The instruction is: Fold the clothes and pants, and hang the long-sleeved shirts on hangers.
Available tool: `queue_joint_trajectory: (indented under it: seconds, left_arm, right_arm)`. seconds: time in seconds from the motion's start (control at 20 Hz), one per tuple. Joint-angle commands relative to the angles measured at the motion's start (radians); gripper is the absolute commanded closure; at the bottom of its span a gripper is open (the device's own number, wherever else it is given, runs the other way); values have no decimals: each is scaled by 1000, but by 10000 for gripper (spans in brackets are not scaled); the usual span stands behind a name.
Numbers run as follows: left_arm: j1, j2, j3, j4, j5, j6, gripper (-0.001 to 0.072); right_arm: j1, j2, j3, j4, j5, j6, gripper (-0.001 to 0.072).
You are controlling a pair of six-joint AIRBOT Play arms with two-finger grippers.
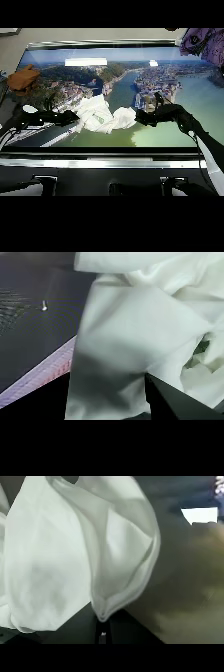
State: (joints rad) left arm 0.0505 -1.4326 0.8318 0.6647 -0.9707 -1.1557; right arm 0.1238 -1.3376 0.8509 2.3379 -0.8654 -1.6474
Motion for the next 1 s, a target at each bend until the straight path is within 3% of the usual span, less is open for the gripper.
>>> queue_joint_trajectory:
  seconds: [0.0,0.05,0.25,0.6,0.75,0.95]
  left_arm:
    - [-63,-45,-10,-47,47,34,458]
    - [-66,-43,2,-51,45,47,693]
    - [15,64,209,0,-38,-26,697]
    - [90,357,831,476,-135,-316,696]
    - [90,511,903,591,-138,-323,696]
    - [90,685,903,708,-161,-425,696]
  right_arm:
    - [-1,6,0,-1,-29,13,680]
    - [-1,18,0,-2,-30,13,681]
    - [-2,106,169,-136,-35,59,682]
    - [-2,312,764,-459,-152,119,681]
    - [-2,471,847,-551,-219,114,680]
    - [-2,647,847,-607,-262,143,680]
